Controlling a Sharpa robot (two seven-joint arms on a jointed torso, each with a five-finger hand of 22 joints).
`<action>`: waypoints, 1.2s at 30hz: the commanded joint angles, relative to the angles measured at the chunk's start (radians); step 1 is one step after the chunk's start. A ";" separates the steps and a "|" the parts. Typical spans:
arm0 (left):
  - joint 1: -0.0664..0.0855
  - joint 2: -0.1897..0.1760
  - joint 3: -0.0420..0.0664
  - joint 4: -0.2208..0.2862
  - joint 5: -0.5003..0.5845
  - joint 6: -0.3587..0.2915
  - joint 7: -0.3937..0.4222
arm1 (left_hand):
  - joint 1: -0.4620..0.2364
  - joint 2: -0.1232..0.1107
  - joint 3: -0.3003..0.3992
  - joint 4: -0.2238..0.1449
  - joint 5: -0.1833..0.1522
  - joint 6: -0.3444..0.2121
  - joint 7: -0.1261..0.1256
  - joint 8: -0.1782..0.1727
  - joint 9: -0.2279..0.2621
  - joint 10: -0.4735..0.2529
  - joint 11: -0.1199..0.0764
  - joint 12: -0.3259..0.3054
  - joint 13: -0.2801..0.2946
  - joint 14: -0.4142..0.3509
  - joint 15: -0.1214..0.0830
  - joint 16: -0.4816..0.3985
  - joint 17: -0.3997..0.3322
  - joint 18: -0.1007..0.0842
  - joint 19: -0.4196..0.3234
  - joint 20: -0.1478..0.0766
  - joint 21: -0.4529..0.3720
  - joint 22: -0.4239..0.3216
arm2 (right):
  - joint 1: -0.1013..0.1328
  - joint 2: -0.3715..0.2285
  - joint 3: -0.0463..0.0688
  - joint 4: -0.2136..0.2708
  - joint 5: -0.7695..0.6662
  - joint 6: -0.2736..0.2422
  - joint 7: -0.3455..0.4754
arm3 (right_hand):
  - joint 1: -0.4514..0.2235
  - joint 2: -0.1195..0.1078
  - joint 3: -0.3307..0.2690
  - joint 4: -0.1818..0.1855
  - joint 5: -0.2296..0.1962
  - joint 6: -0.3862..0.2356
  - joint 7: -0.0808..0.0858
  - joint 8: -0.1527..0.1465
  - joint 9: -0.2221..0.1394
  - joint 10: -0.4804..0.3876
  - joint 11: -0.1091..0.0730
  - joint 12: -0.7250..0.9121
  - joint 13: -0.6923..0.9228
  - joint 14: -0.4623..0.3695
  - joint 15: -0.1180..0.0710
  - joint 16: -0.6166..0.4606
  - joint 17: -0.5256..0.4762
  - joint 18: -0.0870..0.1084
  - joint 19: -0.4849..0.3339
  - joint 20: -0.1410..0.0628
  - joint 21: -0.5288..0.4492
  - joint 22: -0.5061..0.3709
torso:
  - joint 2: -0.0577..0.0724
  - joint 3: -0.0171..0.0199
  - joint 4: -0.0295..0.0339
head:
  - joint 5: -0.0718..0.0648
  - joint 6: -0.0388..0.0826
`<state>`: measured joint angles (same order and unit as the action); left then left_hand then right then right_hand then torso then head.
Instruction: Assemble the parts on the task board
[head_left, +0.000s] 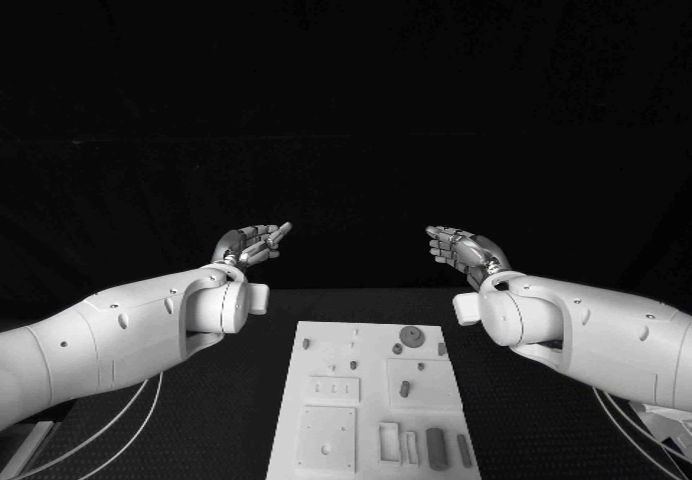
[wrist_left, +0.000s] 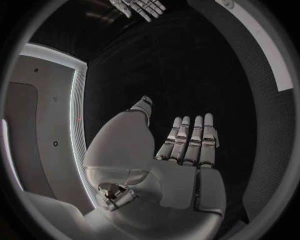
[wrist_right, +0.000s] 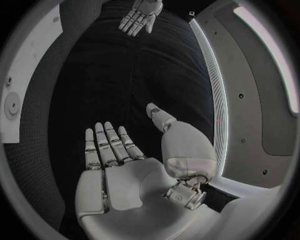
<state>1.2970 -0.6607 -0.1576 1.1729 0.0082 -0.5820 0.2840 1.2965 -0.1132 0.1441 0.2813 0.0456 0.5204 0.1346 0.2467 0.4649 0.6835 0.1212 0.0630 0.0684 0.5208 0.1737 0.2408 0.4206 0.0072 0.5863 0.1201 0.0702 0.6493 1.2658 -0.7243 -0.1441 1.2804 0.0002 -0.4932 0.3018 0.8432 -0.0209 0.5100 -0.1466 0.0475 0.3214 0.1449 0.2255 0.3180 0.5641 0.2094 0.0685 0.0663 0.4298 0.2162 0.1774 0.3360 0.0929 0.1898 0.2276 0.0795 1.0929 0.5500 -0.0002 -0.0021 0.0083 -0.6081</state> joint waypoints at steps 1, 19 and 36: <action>0.027 0.017 -0.013 -0.046 0.006 0.131 -0.122 | 0.025 0.001 0.003 0.009 0.004 0.013 0.006 0.010 0.011 0.020 0.007 0.008 0.003 0.023 0.005 0.017 0.012 -0.007 0.020 -0.003 0.011 0.016 | 0.031 0.010 -0.017 -0.048 -0.022 0.219 -0.136 | 0.049 0.015 0.020 -0.025 0.008 0.062 0.087 0.050 0.047 0.068 0.013 0.024 0.008 0.059 0.015 0.042 0.035 0.016 0.026 0.026 0.026 0.098 | 0.000 0.0000 0.0000 | 0.000 0.000; 0.044 -0.019 -0.026 -0.009 -0.067 0.258 -0.114 | 0.225 0.052 -0.029 -0.007 0.016 0.245 0.066 0.096 0.017 0.360 0.032 0.129 0.057 0.382 -0.044 0.193 0.119 0.079 0.325 -0.082 0.149 0.078 | 0.045 0.038 -0.044 -0.231 -0.763 0.257 -0.152 | 0.202 -0.021 0.096 -0.144 0.010 0.394 0.057 0.194 0.105 0.458 -0.041 0.139 0.033 0.552 -0.115 0.291 0.167 0.169 0.538 0.004 0.162 0.188 | 0.015 -0.0012 0.0047 | -0.007 -0.029; 0.041 -0.082 -0.025 0.149 -0.061 0.386 -0.023 | 0.328 0.050 -0.057 0.007 0.013 0.328 0.036 0.086 -0.017 0.454 -0.001 0.122 0.079 0.471 -0.085 0.200 0.187 0.065 0.411 -0.128 0.172 0.096 | 0.042 0.022 -0.044 -0.169 -1.322 0.255 -0.227 | 0.294 -0.064 0.050 -0.146 0.009 0.526 0.026 0.177 0.118 0.682 -0.133 0.149 0.065 0.834 -0.247 0.516 0.359 0.169 0.888 -0.140 0.353 0.240 | 0.093 0.0042 0.0227 | -0.036 -0.007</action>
<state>1.3379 -0.7382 -0.1838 1.3052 -0.0553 -0.2587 0.2126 1.6224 -0.0618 0.0897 0.2885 0.0570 0.8448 0.1677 0.3384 0.4484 1.1346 0.1140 0.1887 0.1477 0.9845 0.0876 0.4450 0.6070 0.0779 0.9974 -0.0035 0.2458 0.7462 1.3107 -0.7008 -0.1882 1.0957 -1.1194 -0.2407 0.1058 1.1095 -0.0718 0.5792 -0.2934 0.0512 0.8113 0.1777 0.4158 0.4333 1.1754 0.1048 0.2116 0.1175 1.1878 0.0059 0.6080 0.6274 0.2484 0.9805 0.1301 0.3654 1.3082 0.6209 0.0016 0.0173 -0.0253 -0.6184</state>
